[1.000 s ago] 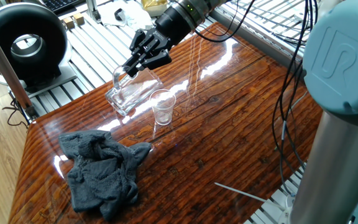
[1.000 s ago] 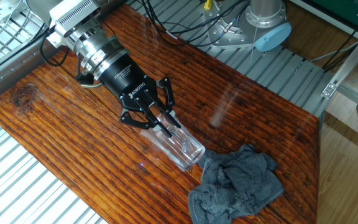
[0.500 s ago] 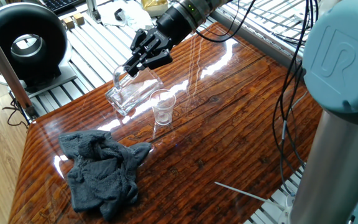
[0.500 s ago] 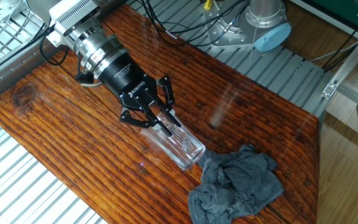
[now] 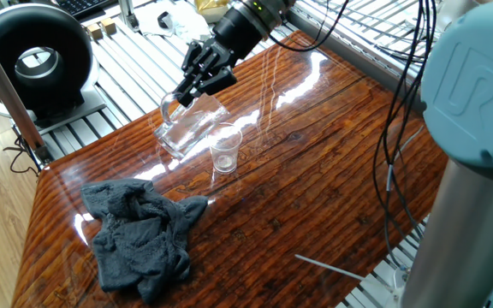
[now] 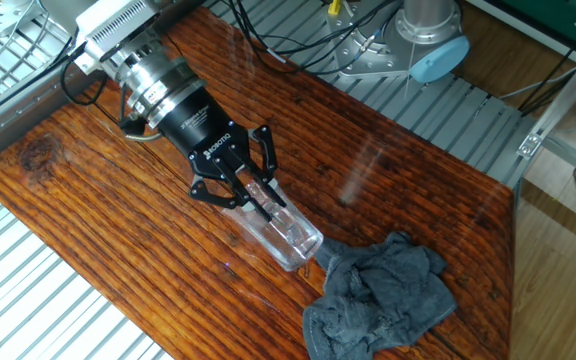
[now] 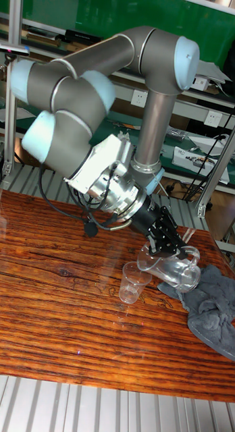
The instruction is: Pour the water from one cup into another empty cup
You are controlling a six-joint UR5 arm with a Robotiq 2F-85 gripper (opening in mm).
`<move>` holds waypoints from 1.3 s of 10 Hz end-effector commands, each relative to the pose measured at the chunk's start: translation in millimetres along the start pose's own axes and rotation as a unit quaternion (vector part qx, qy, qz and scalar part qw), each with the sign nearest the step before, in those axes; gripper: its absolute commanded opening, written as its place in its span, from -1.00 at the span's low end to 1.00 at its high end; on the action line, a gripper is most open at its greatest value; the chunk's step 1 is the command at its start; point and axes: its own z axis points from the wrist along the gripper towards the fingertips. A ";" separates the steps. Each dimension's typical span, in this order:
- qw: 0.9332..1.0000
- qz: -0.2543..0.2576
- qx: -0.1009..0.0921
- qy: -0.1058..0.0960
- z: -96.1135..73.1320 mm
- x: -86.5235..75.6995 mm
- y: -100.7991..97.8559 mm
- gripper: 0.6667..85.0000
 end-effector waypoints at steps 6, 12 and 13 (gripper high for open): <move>0.978 0.119 0.045 0.165 7.4 -8.8 -17.1 -0.99; 0.962 0.101 0.100 0.231 17.3 -16.0 -34.6 -0.99; 0.961 0.097 0.109 0.235 19.3 -13.7 -40.8 -0.99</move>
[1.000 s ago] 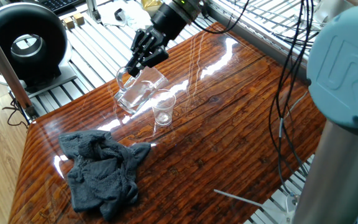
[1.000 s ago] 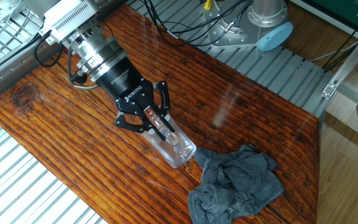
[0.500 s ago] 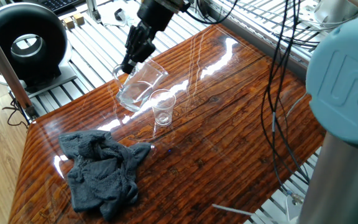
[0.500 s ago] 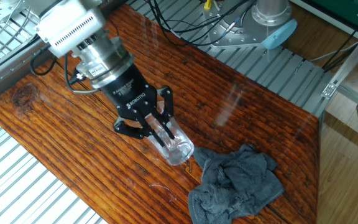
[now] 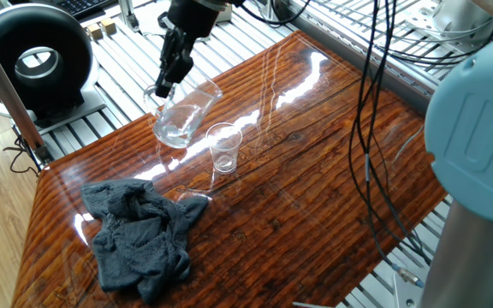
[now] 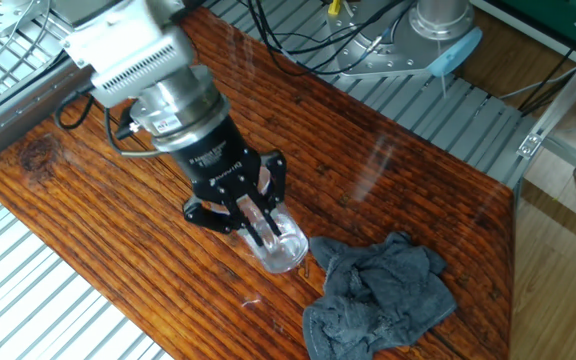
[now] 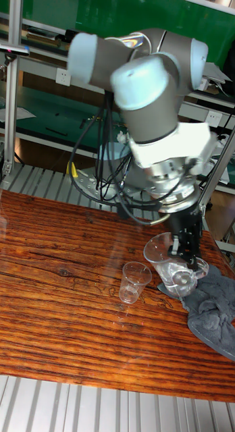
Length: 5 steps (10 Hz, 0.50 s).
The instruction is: Pour the water from one cup into another empty cup
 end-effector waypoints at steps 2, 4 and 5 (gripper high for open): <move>0.999 -0.006 0.044 0.016 13.6 -9.9 -21.1 -0.99; 0.999 -0.007 0.051 0.018 26.5 -12.7 -26.7 -0.99; 0.998 -0.009 0.056 0.024 31.3 -11.5 -29.3 -0.99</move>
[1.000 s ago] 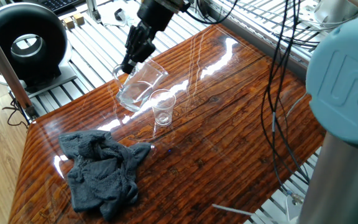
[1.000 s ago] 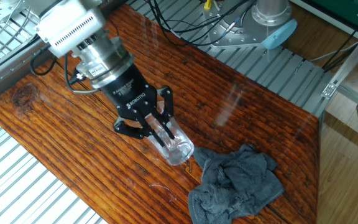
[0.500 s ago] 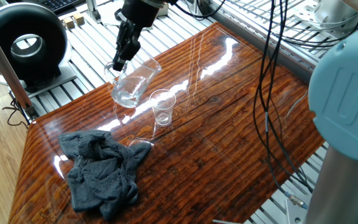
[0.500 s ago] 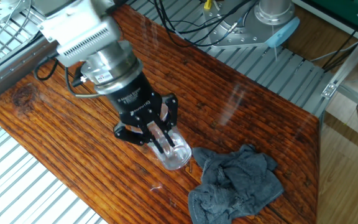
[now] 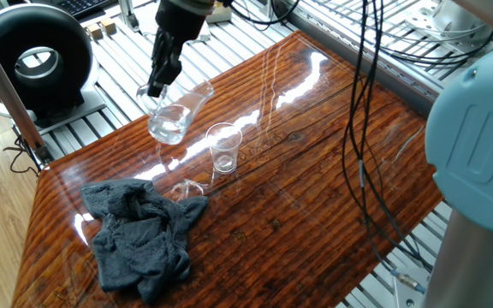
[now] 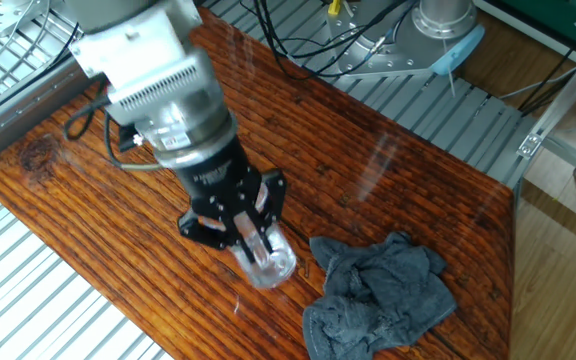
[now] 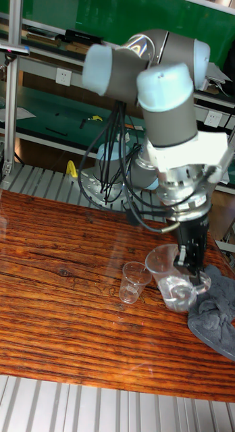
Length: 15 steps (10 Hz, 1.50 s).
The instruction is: Pour the water from one cup into another empty cup
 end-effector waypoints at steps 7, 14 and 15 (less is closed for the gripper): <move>0.995 0.007 0.066 0.073 67.2 20.8 -14.0 -0.99; 0.990 -0.025 0.075 0.121 75.9 41.4 -6.5 -0.99; 0.989 -0.021 0.080 0.126 75.8 44.5 -9.0 -0.99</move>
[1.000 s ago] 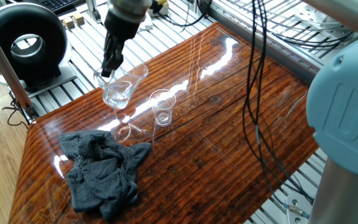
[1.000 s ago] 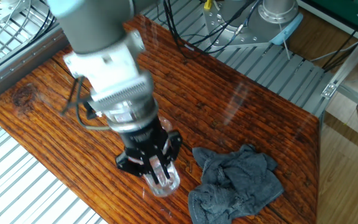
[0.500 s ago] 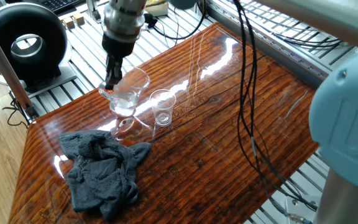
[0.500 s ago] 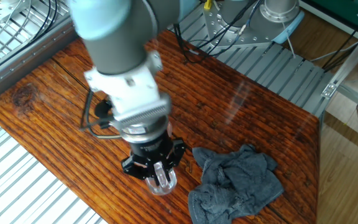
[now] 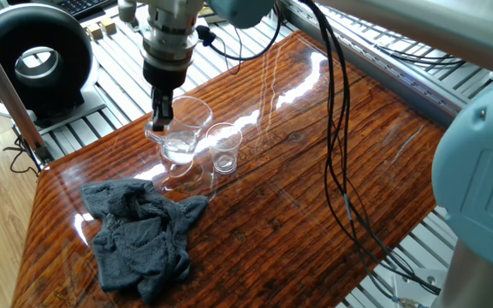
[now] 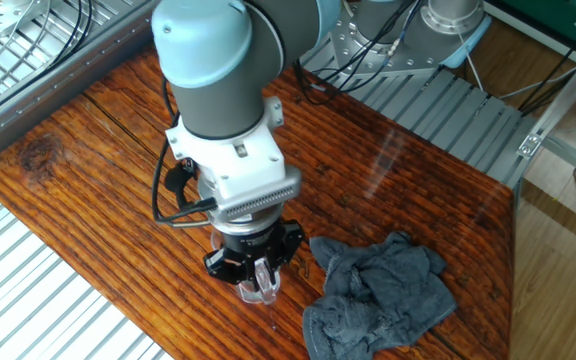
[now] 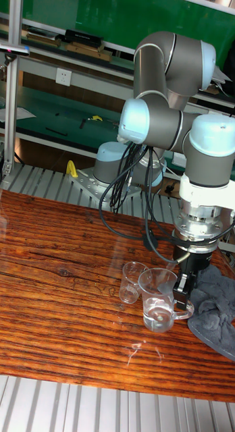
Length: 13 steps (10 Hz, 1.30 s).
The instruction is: Pour the water from one cup into another empty cup
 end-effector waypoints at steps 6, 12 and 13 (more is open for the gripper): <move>1.000 0.000 -0.001 -0.004 4.5 -2.5 1.5 -0.99; 1.000 -0.012 -0.026 0.009 14.3 5.8 11.8 -0.85; 1.000 -0.013 -0.026 0.009 12.5 4.5 11.7 -0.84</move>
